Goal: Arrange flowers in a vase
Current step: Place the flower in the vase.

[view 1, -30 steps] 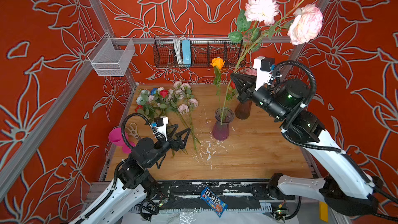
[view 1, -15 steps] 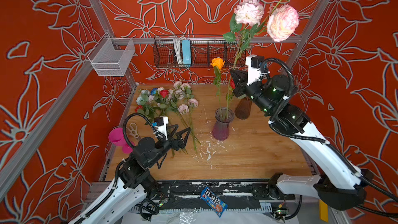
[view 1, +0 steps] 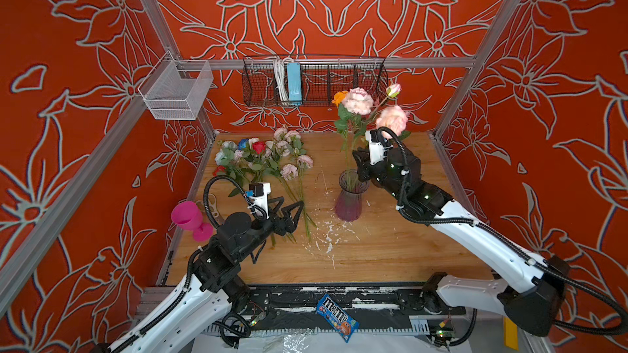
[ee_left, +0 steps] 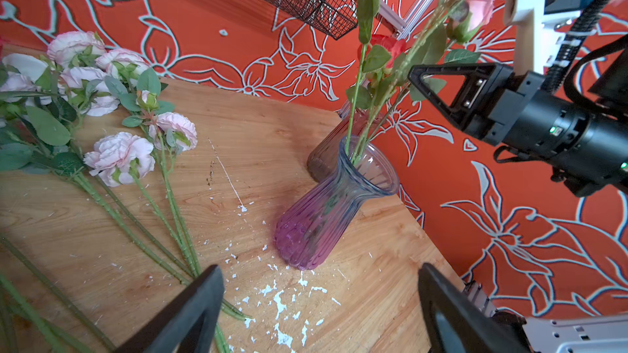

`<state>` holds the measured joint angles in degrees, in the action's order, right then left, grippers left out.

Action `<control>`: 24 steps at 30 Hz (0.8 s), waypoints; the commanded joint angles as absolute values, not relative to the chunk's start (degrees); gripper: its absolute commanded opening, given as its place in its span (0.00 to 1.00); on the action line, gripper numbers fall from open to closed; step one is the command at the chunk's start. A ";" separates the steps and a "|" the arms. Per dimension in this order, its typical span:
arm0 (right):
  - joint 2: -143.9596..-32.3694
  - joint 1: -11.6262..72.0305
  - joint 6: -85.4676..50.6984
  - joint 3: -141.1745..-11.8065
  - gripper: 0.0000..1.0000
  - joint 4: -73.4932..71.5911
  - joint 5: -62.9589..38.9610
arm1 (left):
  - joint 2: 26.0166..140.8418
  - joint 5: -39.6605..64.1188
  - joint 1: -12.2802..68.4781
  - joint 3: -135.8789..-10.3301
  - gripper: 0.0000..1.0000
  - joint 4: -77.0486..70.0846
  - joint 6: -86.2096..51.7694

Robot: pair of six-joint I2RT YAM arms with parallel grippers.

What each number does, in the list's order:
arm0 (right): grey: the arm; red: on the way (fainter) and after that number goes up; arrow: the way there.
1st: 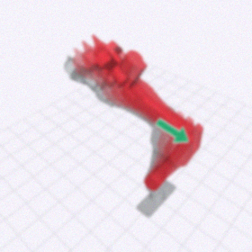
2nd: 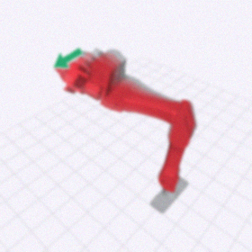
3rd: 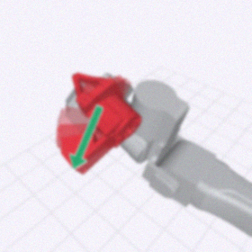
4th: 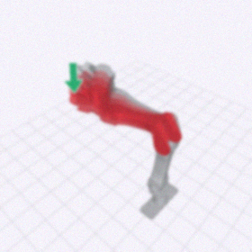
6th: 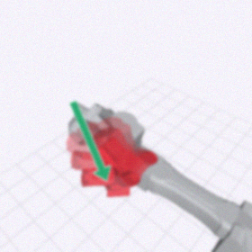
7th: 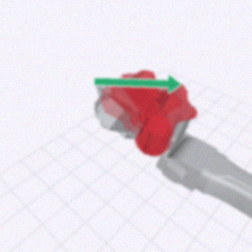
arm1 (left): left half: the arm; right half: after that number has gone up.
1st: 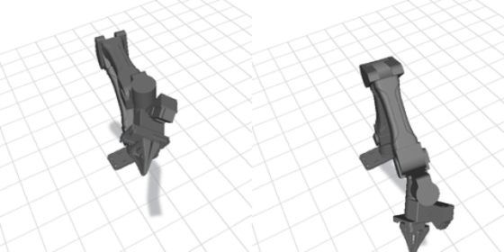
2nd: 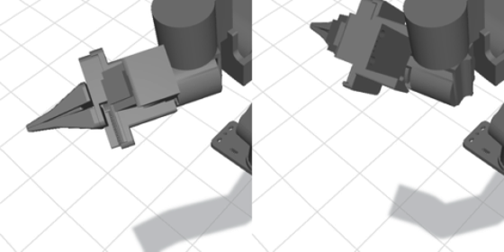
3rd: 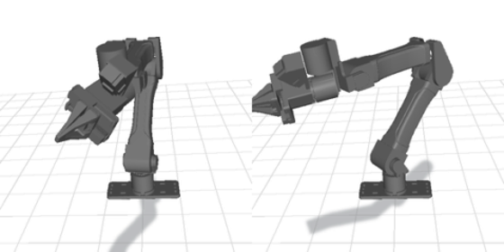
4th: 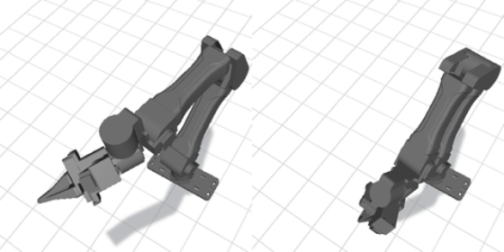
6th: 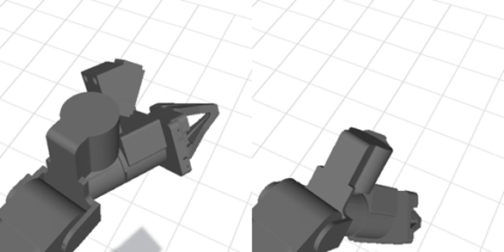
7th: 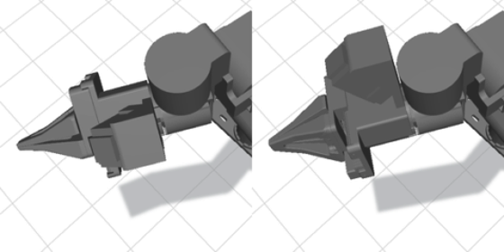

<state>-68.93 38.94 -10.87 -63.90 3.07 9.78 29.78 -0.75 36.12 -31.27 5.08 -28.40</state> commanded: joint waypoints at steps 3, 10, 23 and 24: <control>-66.46 38.67 -15.21 -61.44 0.26 0.53 11.92 | 30.63 -0.53 36.39 -31.23 0.89 3.55 -28.76; -62.04 38.67 -16.18 -59.61 0.29 2.03 12.30 | 34.75 -0.19 36.39 -33.98 0.89 4.73 -27.33; -52.03 38.98 -21.42 -52.91 0.31 5.42 6.34 | 42.57 -2.54 36.39 -33.06 0.89 0.04 -28.14; -50.73 39.03 -21.60 -52.01 0.31 5.57 6.22 | 43.51 -3.40 36.39 -32.97 0.89 -0.09 -28.14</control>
<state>-53.58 38.96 -18.90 -53.60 4.62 7.90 42.06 -1.21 36.12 -32.80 2.22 -27.92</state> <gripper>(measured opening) 0.314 0.886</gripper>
